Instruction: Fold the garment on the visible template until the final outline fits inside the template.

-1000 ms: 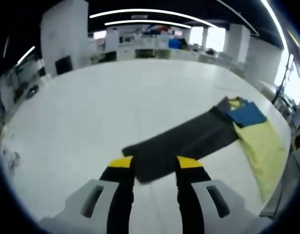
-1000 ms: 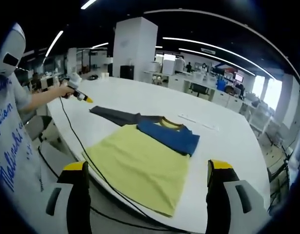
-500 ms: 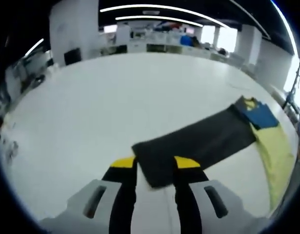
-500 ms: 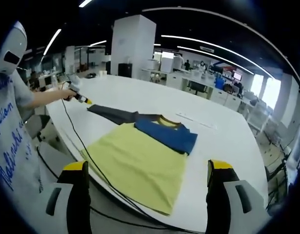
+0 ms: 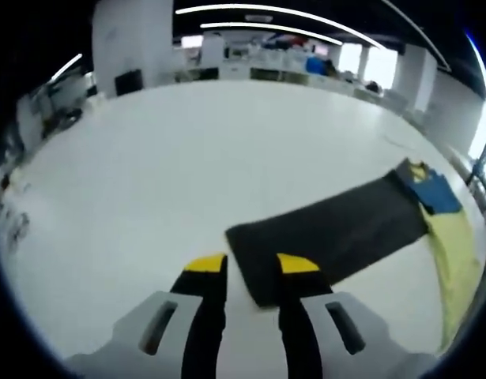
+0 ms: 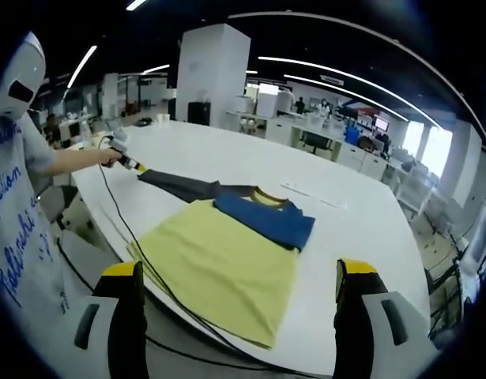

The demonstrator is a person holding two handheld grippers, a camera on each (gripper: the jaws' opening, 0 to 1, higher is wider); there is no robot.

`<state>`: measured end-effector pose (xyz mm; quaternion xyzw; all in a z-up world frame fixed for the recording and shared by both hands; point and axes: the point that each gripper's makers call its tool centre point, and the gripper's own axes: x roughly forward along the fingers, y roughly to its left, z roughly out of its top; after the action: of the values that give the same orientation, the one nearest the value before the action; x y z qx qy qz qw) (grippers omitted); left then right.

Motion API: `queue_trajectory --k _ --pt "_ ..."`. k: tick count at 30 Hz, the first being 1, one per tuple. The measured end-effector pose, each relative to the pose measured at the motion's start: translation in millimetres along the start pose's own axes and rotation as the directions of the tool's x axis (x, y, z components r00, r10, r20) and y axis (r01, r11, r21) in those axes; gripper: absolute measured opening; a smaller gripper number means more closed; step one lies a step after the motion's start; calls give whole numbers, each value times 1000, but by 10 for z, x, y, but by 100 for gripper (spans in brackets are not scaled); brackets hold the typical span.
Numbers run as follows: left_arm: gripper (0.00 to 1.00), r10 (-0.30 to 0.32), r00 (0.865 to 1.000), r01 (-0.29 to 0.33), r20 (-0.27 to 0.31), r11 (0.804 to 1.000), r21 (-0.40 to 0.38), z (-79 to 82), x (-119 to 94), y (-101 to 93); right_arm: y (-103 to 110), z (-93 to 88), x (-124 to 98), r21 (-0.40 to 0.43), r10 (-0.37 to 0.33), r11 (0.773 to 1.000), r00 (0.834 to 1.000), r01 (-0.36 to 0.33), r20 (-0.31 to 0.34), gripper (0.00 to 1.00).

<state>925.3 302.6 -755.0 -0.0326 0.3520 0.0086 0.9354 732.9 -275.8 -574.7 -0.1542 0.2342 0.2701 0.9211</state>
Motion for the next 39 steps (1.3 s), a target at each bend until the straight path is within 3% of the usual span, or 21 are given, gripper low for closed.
queue_trajectory --k 9,23,31,37,39 --pt "19 -3 1000 3 -2 1000 -23 -39 36 24 16 0 25 0 1 1000 1000 -1 -4 100" --pt "19 -5 999 5 -44 1000 11 -179 126 -19 13 -38 18 4 -2 1000 1000 2 -18 100" --pt "18 -4 999 4 -36 1000 -6 -172 134 11 33 -57 49 10 3 1000 1000 -2 -23 100" --pt "16 -1 1000 1 -30 1000 5 -159 141 23 56 -66 62 12 6 1000 1000 -6 -25 100" --pt "16 8 999 -7 -30 998 55 -151 148 24 52 -74 60 15 3 1000 1000 -3 -27 100"
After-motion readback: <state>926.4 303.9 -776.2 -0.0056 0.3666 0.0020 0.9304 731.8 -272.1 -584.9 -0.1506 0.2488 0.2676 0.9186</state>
